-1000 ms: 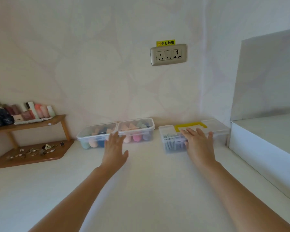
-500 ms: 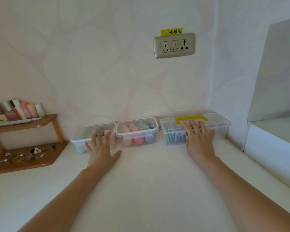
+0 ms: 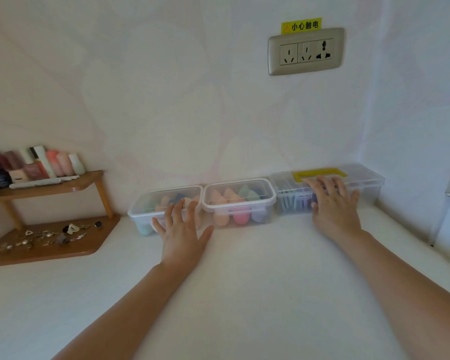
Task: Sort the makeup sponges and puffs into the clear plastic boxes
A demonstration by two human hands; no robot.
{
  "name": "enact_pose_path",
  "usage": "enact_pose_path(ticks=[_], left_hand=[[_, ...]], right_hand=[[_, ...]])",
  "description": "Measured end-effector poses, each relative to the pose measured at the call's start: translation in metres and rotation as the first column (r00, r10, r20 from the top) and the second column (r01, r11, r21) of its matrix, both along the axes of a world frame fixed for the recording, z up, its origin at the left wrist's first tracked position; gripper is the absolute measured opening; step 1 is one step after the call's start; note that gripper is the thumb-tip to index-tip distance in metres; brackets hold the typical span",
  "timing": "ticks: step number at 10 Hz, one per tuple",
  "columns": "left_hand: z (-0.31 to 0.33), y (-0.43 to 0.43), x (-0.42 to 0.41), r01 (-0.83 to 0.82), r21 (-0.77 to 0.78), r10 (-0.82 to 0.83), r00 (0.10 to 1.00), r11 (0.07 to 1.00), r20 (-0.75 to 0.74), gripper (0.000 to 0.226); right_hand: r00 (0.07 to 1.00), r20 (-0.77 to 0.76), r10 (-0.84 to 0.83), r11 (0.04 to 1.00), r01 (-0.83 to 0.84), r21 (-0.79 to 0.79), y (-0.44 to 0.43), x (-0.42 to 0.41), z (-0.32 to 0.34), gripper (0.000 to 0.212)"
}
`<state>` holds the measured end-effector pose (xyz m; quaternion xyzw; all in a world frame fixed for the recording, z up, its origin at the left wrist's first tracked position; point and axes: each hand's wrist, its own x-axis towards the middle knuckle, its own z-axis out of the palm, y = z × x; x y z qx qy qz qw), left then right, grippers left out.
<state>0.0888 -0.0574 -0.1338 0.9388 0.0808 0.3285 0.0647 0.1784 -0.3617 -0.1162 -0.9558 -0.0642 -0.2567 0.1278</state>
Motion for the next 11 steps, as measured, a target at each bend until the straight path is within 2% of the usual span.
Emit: enact_pose_path(ticks=[2,3,4,5,6,7,8,11], left_hand=[[0.006,-0.012,0.005,-0.085,-0.112,0.094,0.993,0.99,0.077,0.056],[0.008,-0.021,0.011,-0.149,-0.155,0.161,0.985,0.977,0.067,0.056],[0.006,-0.022,0.015,-0.166,-0.144,0.179,0.981,0.976,0.078,0.055],[0.004,-0.023,0.017,-0.174,-0.107,0.186,0.976,0.979,0.113,0.053],[0.003,-0.025,0.017,-0.168,-0.136,0.18,0.98,0.976,0.088,0.054],[0.003,-0.025,0.016,-0.172,-0.141,0.183,0.981,0.975,0.068,0.054],[0.002,-0.026,0.015,-0.16,-0.138,0.173,0.981,0.977,0.091,0.052],[0.009,-0.018,-0.012,-0.012,-0.22,0.009,1.0,0.975,-0.012,0.059]], right_hand=[[1.0,-0.026,0.012,1.0,-0.013,-0.012,-0.003,-0.002,0.0,0.059],[0.999,-0.044,-0.021,1.0,0.02,-0.013,0.0,-0.007,0.0,0.062],[0.978,0.203,0.038,0.996,-0.054,0.074,0.007,-0.011,0.001,0.062],[0.861,0.374,0.346,0.923,-0.384,0.031,0.023,-0.023,0.008,0.036],[0.8,0.161,0.577,0.815,-0.576,-0.056,0.039,-0.035,0.004,0.031],[0.823,-0.122,0.555,0.832,-0.551,0.063,0.039,-0.037,-0.007,0.045],[0.849,-0.193,0.492,0.871,-0.475,0.127,0.034,-0.036,-0.007,0.039],[0.918,-0.192,0.347,0.933,-0.318,0.167,0.015,-0.064,-0.016,0.033]])
